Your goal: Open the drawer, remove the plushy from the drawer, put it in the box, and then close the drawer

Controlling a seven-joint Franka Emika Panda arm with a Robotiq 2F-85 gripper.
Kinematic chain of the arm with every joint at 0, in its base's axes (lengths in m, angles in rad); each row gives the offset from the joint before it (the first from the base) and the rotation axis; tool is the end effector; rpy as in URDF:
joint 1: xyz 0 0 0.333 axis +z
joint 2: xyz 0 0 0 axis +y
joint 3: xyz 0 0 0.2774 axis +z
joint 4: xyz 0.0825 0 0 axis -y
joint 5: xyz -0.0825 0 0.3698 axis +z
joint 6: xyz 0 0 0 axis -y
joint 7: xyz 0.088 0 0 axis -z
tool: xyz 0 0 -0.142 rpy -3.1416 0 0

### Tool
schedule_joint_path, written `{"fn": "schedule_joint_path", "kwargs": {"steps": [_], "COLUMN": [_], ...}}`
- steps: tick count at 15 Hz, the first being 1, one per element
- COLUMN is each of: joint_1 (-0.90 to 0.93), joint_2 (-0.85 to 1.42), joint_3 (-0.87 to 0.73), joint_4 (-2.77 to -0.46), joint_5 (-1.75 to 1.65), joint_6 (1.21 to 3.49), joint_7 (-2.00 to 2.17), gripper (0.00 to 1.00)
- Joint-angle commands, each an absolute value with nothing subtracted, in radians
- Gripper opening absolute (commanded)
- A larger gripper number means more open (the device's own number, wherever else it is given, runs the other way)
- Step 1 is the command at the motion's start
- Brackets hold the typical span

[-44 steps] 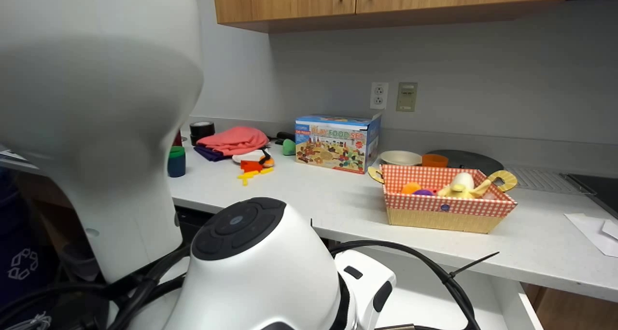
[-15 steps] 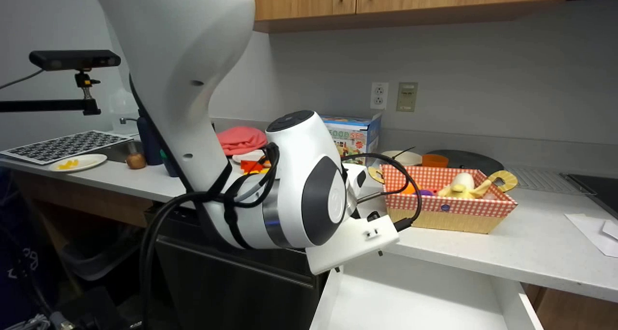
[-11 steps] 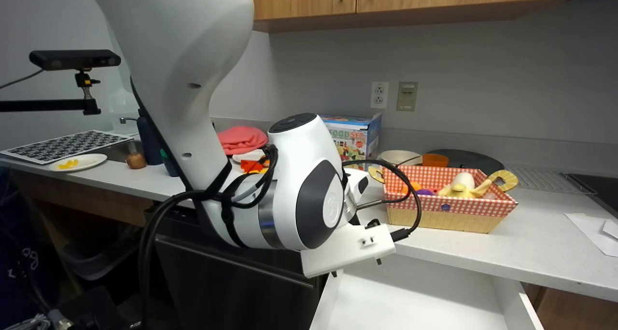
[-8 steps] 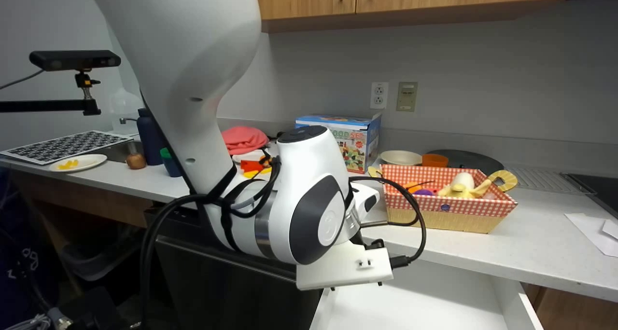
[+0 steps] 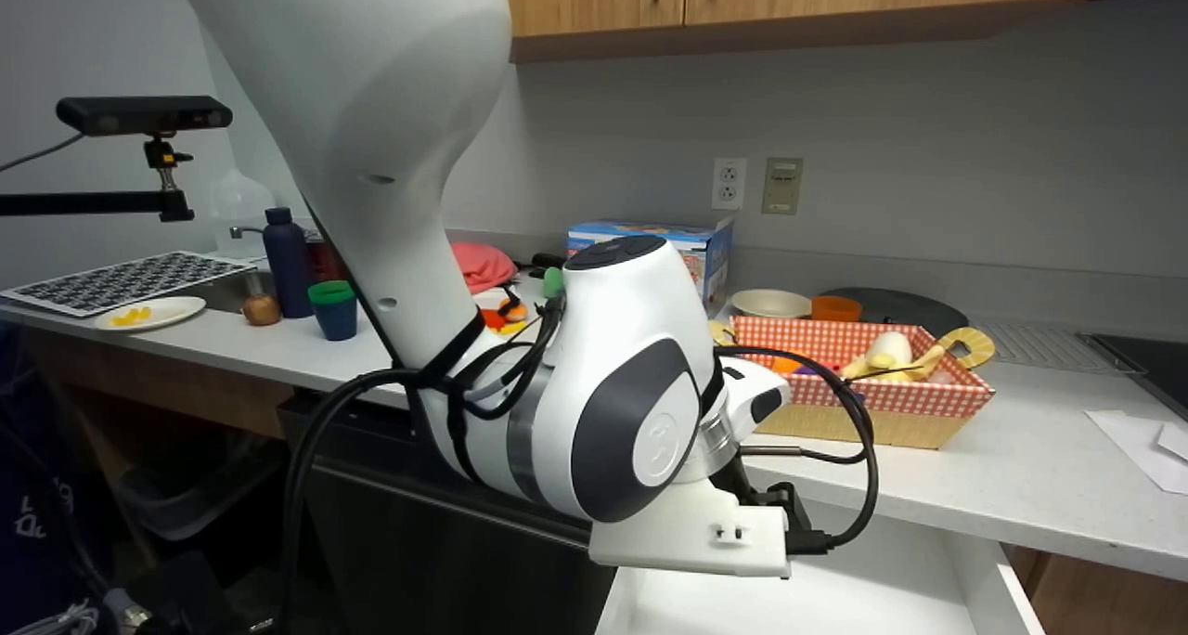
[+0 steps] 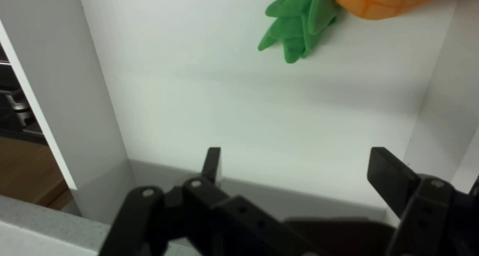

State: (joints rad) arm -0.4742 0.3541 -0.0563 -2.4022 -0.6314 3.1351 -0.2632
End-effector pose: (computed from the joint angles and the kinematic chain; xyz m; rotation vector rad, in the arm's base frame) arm 0.4629 -0.2141 0.1465 2.8007 0.5250 0.3943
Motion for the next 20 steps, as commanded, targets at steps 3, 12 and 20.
{"fn": "schedule_joint_path", "kwargs": {"steps": [3, 12, 20], "joint_1": [-0.394, -0.341, -0.351], "joint_2": [0.374, 0.512, 0.655], "joint_3": [-0.094, -0.148, -0.149], "joint_4": [-2.375, -2.241, -2.161], "joint_5": [-0.454, -0.297, -0.221], "joint_6": [3.037, 2.822, 2.694], "joint_7": [-0.323, -0.315, -0.313], "gripper": [1.00, 1.00, 1.00]}}
